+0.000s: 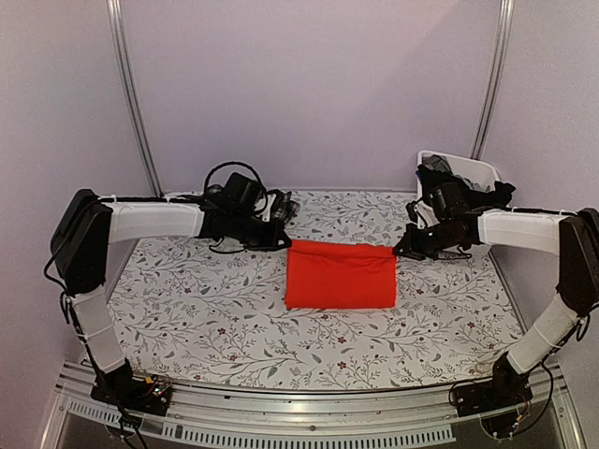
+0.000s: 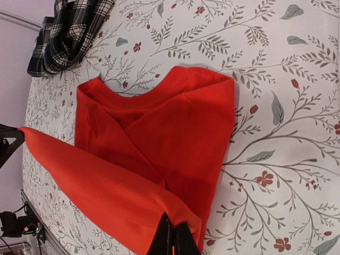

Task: Fold and stack the mixed laundry pile
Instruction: Fold the 2/3-rectangle-folded T-shirt at the center of the board.

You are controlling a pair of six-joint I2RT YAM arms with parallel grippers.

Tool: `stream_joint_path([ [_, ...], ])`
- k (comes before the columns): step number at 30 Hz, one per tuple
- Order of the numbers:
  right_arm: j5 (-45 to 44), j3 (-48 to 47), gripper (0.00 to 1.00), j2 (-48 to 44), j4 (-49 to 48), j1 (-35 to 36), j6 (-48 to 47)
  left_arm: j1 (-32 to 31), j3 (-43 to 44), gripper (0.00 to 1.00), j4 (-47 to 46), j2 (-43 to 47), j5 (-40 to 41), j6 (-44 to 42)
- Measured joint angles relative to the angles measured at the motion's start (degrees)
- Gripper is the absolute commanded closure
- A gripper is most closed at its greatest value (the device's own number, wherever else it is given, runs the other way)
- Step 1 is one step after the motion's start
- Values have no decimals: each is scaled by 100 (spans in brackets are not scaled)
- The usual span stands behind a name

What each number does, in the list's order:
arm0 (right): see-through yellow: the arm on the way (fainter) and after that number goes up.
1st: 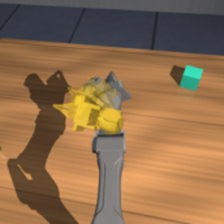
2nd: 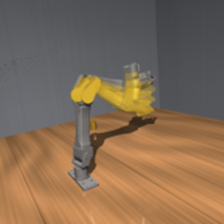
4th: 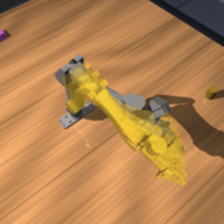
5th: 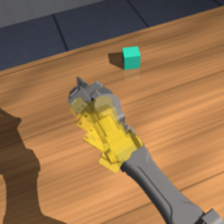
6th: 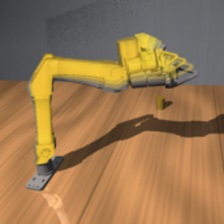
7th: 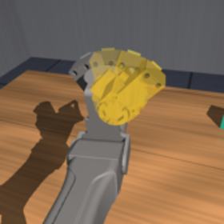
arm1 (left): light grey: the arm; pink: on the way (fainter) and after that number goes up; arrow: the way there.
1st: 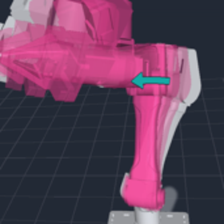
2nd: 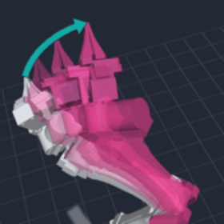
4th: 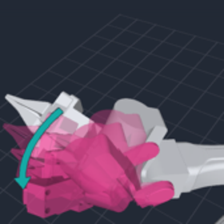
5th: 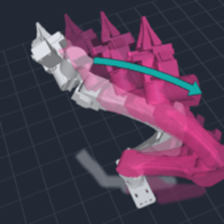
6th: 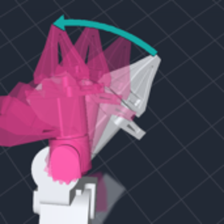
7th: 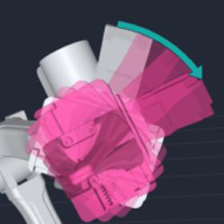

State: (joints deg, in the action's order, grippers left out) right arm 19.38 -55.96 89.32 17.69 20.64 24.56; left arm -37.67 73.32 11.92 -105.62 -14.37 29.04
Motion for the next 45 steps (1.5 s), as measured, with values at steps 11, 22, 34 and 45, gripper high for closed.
stream_joint_path([
  [11, 393, -1414, 100, 1827, -625, -393, -629, 621, 968, 100, -173, -1305, -221, -317],
  [22, 170, -1770, 100, 2868, -1045, -437, -769, 822, 1917, 100, -450, -2531, -568, -413],
  [34, 35, -1580, 100, 2374, -1054, -503, -789, 822, 1998, 100, -520, -2549, -623, -466],
  [45, 48, -1631, 100, 2435, -984, -634, -767, 822, 2568, 100, -516, -2741, -723, -551],
])
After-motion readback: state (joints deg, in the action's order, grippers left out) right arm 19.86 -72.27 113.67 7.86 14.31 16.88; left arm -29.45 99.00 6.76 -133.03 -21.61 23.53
